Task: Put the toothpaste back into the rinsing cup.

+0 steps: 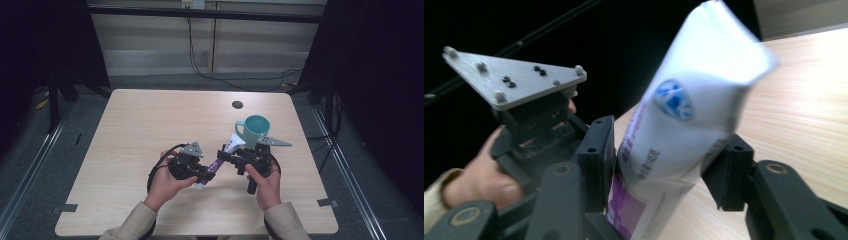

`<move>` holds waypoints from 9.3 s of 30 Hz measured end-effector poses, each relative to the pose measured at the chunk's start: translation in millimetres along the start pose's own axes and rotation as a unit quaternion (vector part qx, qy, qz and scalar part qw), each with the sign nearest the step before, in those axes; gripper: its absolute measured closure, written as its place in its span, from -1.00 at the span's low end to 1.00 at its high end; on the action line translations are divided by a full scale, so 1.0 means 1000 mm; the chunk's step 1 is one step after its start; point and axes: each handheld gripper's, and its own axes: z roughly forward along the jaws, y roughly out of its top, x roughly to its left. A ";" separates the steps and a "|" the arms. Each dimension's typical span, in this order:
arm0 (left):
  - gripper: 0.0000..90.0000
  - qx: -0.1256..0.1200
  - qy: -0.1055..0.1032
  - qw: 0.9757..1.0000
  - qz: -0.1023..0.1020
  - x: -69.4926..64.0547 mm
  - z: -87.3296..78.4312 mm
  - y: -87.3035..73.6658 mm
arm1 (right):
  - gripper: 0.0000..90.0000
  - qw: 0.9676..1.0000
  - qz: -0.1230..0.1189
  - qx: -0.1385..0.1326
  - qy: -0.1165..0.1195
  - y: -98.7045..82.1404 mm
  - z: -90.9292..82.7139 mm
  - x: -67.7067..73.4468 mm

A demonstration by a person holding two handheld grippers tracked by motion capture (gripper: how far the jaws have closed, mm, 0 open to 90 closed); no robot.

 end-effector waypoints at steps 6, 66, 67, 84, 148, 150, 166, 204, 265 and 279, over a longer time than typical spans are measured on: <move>0.49 -0.010 0.002 1.000 0.005 0.002 0.004 -0.003 | 0.34 1.000 0.009 0.028 -0.003 0.006 -0.004 -0.001; -0.69 0.014 0.088 0.995 0.043 0.023 0.011 -0.077 | 0.40 0.977 -0.159 0.048 -0.134 0.122 -0.062 0.010; -0.69 0.014 0.088 0.995 0.043 0.023 0.011 -0.077 | 0.40 0.977 -0.159 0.048 -0.134 0.122 -0.062 0.010; -0.70 0.014 0.088 0.995 0.044 0.023 0.011 -0.077 | 0.40 0.973 -0.161 0.023 -0.162 0.148 -0.067 0.003; -0.68 0.011 0.087 0.995 0.046 0.018 0.011 -0.078 | 0.39 0.938 -0.162 0.049 -0.302 0.128 -0.042 -0.078; -0.68 0.011 0.087 0.995 0.047 0.018 0.011 -0.078 | 0.39 0.938 -0.161 0.050 -0.303 0.126 -0.041 -0.080; -0.68 0.010 0.088 0.995 0.045 0.016 0.011 -0.078 | 0.38 0.939 -0.148 0.059 -0.303 0.111 -0.035 -0.091; -0.68 0.012 0.085 0.995 0.047 0.016 0.011 -0.079 | 0.33 0.942 -0.125 0.062 -0.305 0.101 -0.034 -0.099; -0.68 0.011 0.086 0.995 0.044 0.015 0.011 -0.079 | -0.31 0.938 -0.102 0.072 -0.323 0.086 -0.067 -0.099; -0.68 0.011 0.086 0.995 0.044 0.015 0.011 -0.079 | -0.50 0.935 -0.103 0.092 -0.328 0.081 -0.077 -0.097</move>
